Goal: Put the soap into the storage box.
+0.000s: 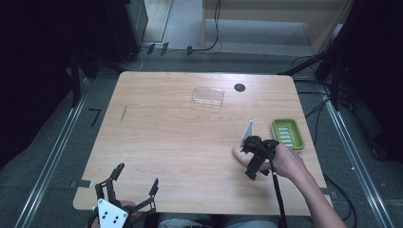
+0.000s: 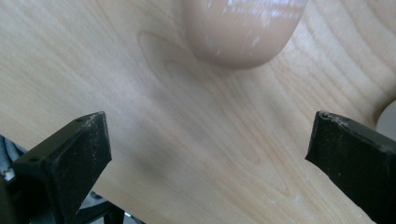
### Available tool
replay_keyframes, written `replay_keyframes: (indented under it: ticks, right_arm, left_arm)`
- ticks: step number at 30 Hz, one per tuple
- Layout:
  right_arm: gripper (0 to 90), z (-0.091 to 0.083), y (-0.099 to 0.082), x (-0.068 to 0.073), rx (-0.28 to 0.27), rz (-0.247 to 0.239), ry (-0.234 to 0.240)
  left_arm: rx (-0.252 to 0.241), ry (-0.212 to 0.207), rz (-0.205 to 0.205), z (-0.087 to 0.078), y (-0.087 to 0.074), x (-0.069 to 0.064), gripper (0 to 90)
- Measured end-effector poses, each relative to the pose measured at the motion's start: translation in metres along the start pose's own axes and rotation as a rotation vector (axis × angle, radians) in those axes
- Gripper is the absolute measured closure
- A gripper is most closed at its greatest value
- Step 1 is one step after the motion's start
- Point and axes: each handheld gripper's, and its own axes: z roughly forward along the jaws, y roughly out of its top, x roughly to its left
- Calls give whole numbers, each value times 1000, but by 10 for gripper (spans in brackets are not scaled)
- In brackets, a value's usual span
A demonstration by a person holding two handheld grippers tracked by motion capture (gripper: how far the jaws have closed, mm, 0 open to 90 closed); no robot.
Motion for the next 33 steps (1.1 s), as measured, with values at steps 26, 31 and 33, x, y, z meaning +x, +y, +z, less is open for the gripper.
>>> replay_keyframes:
  ticks: [26, 31, 33]
  right_arm:
    - [0, 3, 43, -8, 22, -17, 32]
    - [0, 5, 52, -11, 25, -21, 34]
    - [0, 8, 56, -12, 27, -20, 41]
  left_arm:
    - [2, 3, -3, -1, 0, 1, 99]
    - [2, 4, -4, -1, 0, 1, 99]
    - [2, 4, -4, -1, 0, 1, 98]
